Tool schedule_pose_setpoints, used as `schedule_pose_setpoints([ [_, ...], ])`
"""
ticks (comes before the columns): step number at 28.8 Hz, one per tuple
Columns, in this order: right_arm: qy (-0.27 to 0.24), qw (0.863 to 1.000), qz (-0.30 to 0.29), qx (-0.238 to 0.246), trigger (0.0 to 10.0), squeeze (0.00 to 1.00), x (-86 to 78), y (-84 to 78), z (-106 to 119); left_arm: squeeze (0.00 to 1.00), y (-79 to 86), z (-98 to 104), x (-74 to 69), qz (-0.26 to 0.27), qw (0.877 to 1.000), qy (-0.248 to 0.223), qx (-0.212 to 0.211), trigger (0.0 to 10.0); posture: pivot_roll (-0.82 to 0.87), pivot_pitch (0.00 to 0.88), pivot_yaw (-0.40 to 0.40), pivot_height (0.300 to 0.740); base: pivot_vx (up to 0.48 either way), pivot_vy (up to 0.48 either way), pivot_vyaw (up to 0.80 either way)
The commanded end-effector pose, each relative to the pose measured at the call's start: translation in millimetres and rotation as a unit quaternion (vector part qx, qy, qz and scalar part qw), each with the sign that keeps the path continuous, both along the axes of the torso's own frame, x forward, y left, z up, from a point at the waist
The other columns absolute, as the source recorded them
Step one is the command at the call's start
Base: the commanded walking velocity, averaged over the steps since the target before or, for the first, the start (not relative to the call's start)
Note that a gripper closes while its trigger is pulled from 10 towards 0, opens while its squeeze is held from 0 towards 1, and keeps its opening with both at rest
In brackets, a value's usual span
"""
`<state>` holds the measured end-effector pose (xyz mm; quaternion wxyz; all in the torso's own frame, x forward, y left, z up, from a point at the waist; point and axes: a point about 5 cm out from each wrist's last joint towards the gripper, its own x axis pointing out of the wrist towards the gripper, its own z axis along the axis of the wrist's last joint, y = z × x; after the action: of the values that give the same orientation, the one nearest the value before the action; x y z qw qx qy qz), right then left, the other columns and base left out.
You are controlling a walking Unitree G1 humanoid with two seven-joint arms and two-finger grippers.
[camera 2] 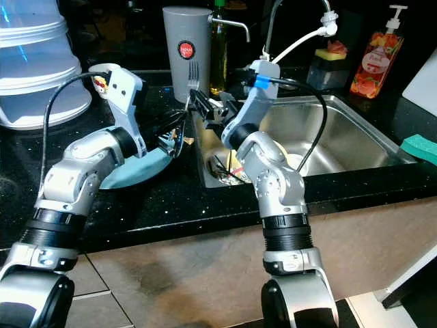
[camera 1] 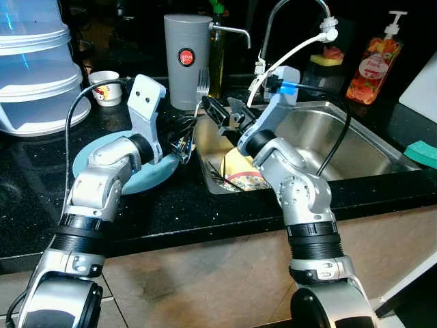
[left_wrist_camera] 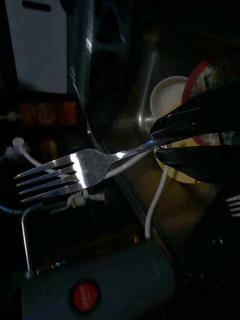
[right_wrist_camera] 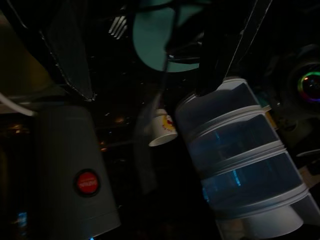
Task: Kitchen organization
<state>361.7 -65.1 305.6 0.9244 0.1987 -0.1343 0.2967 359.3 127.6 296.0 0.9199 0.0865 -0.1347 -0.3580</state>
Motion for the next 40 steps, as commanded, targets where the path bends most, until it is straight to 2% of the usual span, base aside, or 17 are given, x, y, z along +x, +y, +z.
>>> schedule_pose_setpoints([
  [1, 0.013, 1.000, 0.007, -0.002, 10.0, 0.00, 0.7, 1.6, -5.3, 0.00, -8.0, -3.1, -3.4, -0.020, 1.000, -0.001, 0.000, 0.0, 0.09, 0.053, 0.001, 0.740, 0.000, 0.000, 0.00],
  [15, 0.028, 1.000, 0.013, 0.000, 10.0, 0.00, 0.9, 3.8, -10.0, 0.00, -17.3, -5.6, -5.4, -0.046, 0.999, 0.000, 0.007, 0.0, 0.09, 0.063, 0.003, 0.740, 0.000, 0.000, 0.00],
  [16, 0.033, 0.999, 0.007, 0.004, 1.6, 0.00, 2.5, 1.8, -11.2, 0.00, -17.0, -5.1, -5.2, -0.045, 0.999, -0.001, 0.008, 0.0, 0.09, 0.063, 0.003, 0.740, 0.000, 0.000, 0.00],
  [17, 0.033, 0.999, 0.007, 0.004, 1.6, 0.00, 2.5, 1.8, -11.2, 0.00, -17.0, -5.1, -5.2, -0.045, 0.999, -0.001, 0.008, 0.0, 0.09, 0.063, 0.003, 0.740, 0.000, 0.000, 0.00],
  [18, 0.035, 0.999, 0.005, 0.006, 0.0, 0.00, 3.2, 0.7, -11.7, 0.00, -17.0, -5.0, -5.1, -0.045, 0.999, -0.002, 0.008, 0.0, 0.09, 0.063, 0.003, 0.740, 0.000, 0.000, 0.00],
  [40, 0.045, 0.999, 0.007, 0.029, 0.0, 0.00, 5.9, -4.2, -11.8, 0.00, -15.7, -5.4, -5.2, -0.047, 0.999, -0.002, 0.012, 0.0, 0.09, 0.063, 0.003, 0.740, 0.000, 0.000, 0.00],
])
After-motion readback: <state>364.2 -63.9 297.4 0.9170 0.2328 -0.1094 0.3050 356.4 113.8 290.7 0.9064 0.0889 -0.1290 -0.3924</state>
